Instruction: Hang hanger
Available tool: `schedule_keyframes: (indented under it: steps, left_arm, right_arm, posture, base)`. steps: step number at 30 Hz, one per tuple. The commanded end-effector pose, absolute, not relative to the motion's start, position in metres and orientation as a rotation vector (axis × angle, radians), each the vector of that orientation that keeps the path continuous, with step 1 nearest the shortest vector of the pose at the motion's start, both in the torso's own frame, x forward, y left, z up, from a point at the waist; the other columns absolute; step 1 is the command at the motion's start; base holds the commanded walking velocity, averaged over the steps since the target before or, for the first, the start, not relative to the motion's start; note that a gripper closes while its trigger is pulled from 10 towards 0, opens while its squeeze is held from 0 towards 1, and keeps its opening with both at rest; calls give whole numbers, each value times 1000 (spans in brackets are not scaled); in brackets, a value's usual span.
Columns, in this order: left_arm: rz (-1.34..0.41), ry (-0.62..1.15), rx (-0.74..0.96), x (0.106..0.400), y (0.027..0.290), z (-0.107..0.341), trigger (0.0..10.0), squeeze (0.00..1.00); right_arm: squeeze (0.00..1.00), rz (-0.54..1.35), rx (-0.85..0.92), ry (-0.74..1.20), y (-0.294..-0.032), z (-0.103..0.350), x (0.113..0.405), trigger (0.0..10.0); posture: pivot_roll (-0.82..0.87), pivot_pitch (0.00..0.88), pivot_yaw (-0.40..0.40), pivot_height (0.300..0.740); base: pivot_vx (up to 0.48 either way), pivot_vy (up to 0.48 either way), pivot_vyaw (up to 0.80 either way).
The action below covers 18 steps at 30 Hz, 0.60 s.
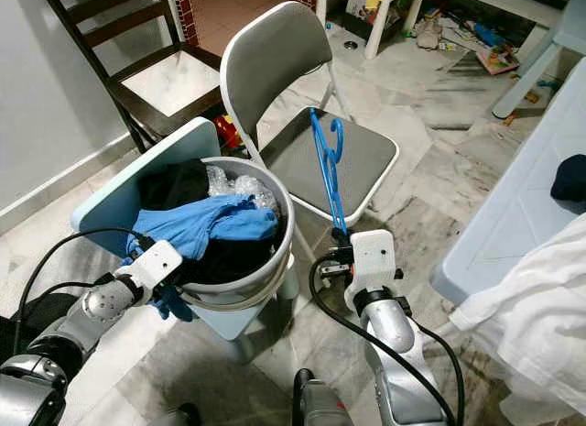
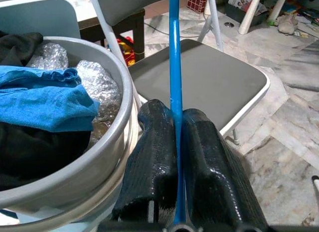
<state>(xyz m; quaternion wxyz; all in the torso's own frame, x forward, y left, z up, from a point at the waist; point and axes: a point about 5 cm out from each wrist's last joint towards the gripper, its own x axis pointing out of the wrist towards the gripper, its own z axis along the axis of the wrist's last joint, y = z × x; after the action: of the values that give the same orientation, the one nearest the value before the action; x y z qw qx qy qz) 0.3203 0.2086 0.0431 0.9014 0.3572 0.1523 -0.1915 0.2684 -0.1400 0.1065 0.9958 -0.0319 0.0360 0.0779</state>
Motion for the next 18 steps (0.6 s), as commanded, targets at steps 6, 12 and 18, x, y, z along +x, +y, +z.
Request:
schedule_keyframes:
  steps: [6,12,18]
  left_arm:
    - [-349,313,728,318,218,43,0,0]
    - [-336,304,719,318,219,44,0,0]
    - [-304,156,672,331,209,65,0,0]
  right_arm:
    - [0,156,-72,69,-141,107,270,10000]
    - [0,156,-74,66,-142,107,271,10000]
    - [0,152,-77,69,-143,105,271,10000]
  posture:
    - [-254,240,-38,740]
    - [-257,238,-38,740]
    - [-246,231,-31,740]
  base:
    - [0,0,0]
    - [0,0,0]
    - [0,0,0]
